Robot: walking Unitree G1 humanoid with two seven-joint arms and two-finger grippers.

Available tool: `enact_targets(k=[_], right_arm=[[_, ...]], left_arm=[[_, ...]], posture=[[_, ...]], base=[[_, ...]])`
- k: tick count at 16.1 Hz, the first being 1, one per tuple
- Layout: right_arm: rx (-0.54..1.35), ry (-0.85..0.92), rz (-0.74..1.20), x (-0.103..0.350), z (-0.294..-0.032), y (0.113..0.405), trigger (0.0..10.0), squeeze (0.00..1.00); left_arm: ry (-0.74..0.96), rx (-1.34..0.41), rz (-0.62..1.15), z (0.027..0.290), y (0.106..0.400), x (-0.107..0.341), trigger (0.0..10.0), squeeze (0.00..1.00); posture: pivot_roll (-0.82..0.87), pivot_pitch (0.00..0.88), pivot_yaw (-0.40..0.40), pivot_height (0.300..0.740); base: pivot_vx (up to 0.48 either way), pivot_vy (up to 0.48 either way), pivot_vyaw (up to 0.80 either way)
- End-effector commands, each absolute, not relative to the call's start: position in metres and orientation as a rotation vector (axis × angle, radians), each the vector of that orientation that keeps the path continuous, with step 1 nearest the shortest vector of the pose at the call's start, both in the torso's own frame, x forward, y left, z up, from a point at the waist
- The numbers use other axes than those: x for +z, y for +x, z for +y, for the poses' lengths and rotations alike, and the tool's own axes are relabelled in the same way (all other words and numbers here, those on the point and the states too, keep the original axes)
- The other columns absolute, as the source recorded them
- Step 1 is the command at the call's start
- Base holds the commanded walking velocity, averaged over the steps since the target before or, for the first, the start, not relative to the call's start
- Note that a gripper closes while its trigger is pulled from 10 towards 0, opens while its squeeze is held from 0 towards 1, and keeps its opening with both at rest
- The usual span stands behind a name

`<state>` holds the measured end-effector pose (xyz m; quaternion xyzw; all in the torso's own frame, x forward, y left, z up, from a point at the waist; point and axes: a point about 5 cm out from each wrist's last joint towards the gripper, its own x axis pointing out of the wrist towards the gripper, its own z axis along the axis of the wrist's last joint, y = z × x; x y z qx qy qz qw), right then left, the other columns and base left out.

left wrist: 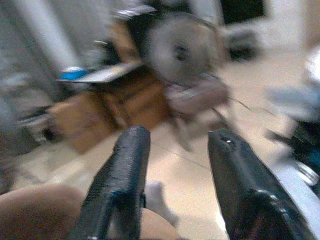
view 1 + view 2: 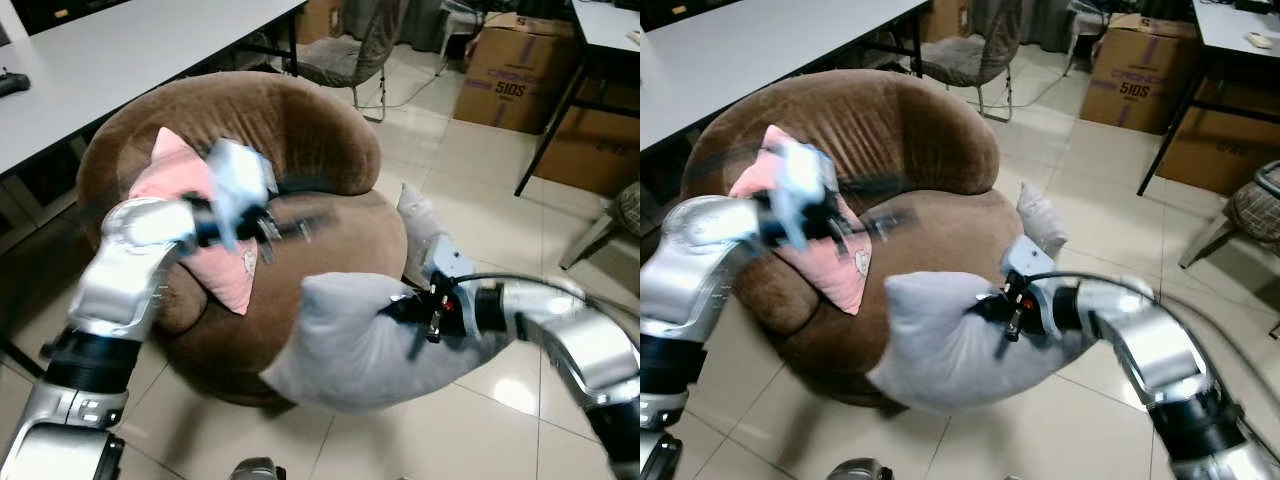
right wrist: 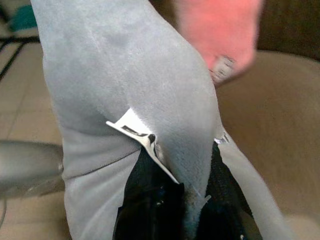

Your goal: Move the pillow to the sofa from floor

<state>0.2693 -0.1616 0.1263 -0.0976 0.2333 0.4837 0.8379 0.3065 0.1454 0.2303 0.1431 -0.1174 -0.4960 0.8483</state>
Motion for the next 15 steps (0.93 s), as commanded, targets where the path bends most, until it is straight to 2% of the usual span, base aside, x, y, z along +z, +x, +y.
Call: enact_targets(k=[1,2,4,7,9,10,11,12,15], right_arm=[[0.94,-0.186,0.439,0.134,-0.164,0.273,0.0,0.0],[0.879,-0.166,0.438,0.127,-0.163,0.271,0.0,0.0],[0.728,-0.087,0.419,0.118,-0.163,0.268,0.0,0.0],[0.553,-0.04,0.354,0.117,-0.165,0.27,0.0,0.0],[0.321,0.011,0.277,0.112,-0.168,0.267,0.0,0.0],[0.278,0.025,0.264,0.111,-0.169,0.267,0.0,0.0],[0.109,0.078,0.232,0.108,-0.178,0.26,10.0,0.0],[0.08,0.094,0.238,0.106,-0.179,0.259,10.0,0.0],[0.004,0.076,0.239,0.109,-0.183,0.256,10.0,0.0]], left_arm=[[0.239,-0.936,-0.268,0.157,0.305,0.232,10.0,1.0],[0.219,-0.841,-0.255,0.166,0.303,0.225,10.0,0.64],[0.244,-0.675,-0.157,0.177,0.292,0.198,10.0,0.33],[0.243,-0.567,-0.098,0.177,0.279,0.177,10.0,0.29],[0.162,-0.393,-0.07,0.178,0.271,0.162,10.0,0.14],[0.149,-0.365,-0.078,0.178,0.27,0.161,10.0,0.14],[0.121,-0.238,-0.05,0.184,0.267,0.15,10.0,0.04],[0.115,-0.22,-0.043,0.184,0.266,0.148,10.0,0.04],[0.173,-0.275,-0.027,0.173,0.257,0.143,10.0,0.05]], posture=[[0.05,0.0,0.048,0.74],[0.05,0.0,0.045,0.74],[0.06,0.0,0.04,0.74],[0.07,0.0,0.027,0.74],[0.07,0.0,0.02,0.74],[0.07,0.0,0.02,0.74],[0.07,0.0,0.008,0.74],[0.07,0.0,0.008,0.74],[0.07,0.0,0.002,0.74]], base=[[0.0,0.0,0.0],[0.0,0.0,0.0],[0.0,0.0,0.0],[0.0,0.0,0.0],[0.0,0.0,0.0],[0.0,0.0,0.0],[0.0,0.0,0.0],[0.0,0.0,0.0],[0.0,0.46,0.0]])
